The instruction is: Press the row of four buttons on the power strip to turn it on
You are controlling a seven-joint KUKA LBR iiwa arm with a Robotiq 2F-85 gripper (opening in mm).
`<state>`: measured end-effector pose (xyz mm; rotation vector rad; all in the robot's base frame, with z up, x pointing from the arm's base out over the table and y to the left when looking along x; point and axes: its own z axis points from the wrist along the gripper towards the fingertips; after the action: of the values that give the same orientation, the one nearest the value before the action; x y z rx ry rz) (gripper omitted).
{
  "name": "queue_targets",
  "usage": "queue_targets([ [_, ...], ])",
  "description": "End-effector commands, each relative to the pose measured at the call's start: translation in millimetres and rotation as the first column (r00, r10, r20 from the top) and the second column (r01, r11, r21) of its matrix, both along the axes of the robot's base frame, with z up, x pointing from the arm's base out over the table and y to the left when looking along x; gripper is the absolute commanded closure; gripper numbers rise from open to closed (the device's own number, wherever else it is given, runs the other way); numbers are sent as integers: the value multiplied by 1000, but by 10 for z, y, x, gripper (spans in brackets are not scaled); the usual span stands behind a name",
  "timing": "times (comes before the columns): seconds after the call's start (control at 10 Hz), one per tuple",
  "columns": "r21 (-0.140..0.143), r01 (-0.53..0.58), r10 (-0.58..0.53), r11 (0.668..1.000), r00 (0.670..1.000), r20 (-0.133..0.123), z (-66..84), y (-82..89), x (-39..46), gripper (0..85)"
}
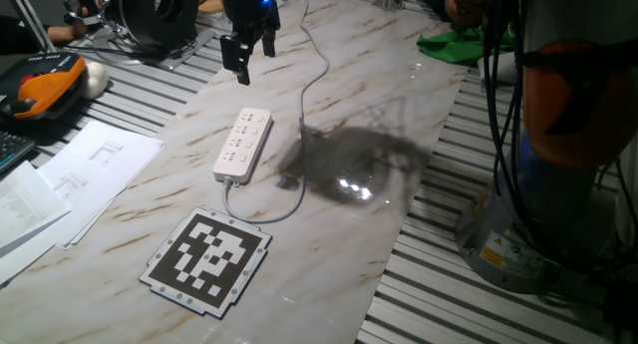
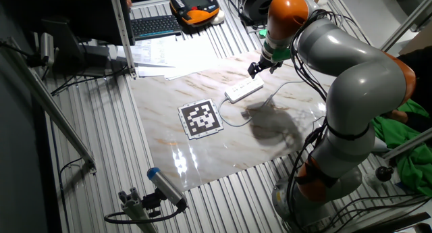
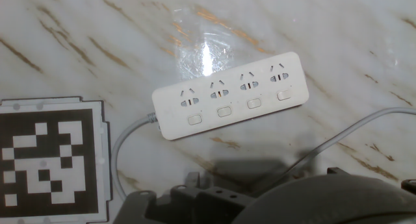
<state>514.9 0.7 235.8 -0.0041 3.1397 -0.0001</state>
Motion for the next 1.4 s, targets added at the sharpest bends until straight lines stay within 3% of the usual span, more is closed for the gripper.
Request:
queue_targets([
  [0.0, 0, 0, 0, 1000, 1000, 0, -1, 0, 0, 850],
  [0.1, -86, -244, 215, 966, 941, -261, 1, 0, 2, 850],
  [1.3, -89, -243, 213, 966, 942, -258, 0, 2, 0, 850],
])
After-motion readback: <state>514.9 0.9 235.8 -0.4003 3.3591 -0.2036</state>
